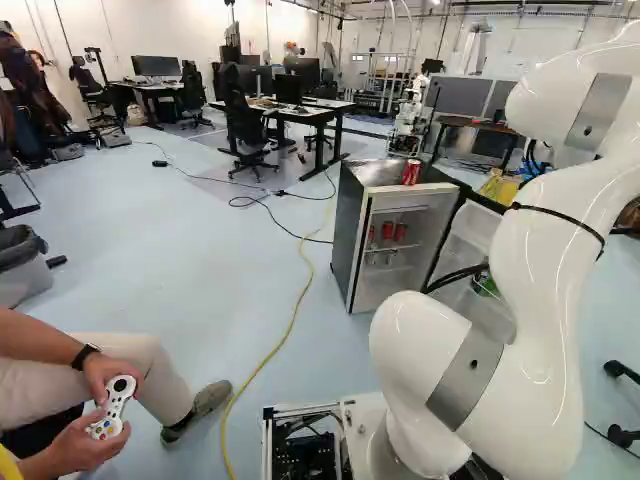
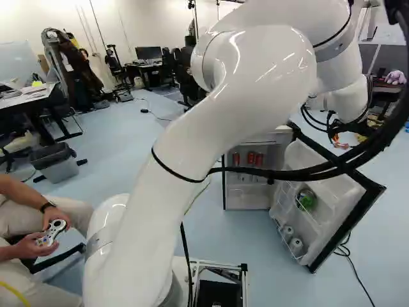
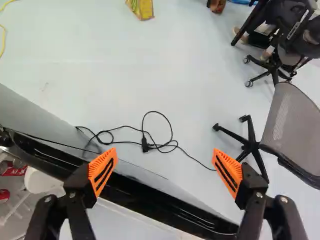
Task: Grab a drink from the fridge
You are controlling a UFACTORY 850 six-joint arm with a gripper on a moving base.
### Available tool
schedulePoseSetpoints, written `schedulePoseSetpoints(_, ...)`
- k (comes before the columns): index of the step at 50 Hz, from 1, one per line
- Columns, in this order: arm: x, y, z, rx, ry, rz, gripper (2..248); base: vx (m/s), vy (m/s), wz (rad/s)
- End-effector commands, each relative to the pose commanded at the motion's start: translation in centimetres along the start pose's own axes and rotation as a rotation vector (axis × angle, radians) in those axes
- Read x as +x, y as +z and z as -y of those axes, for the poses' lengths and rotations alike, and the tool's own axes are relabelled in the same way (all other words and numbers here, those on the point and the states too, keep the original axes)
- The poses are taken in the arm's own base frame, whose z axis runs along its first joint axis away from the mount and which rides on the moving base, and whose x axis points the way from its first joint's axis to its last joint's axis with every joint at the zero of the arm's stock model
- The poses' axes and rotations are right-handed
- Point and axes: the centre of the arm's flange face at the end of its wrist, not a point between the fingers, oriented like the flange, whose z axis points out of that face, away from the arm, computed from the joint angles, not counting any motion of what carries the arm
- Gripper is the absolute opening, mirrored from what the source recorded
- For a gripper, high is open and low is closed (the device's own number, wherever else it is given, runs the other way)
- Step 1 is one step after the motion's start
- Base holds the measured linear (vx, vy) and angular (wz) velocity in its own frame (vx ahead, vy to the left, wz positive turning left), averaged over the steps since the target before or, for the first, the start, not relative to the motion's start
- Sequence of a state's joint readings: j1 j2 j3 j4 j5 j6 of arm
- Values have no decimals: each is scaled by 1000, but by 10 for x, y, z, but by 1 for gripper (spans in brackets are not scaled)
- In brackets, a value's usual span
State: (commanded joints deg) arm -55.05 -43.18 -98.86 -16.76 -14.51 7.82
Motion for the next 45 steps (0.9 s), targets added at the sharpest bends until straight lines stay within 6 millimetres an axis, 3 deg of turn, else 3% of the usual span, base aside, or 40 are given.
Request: schedulePoseSetpoints(45, 28, 63, -24, -55, 29, 72, 247, 0, 0, 0)
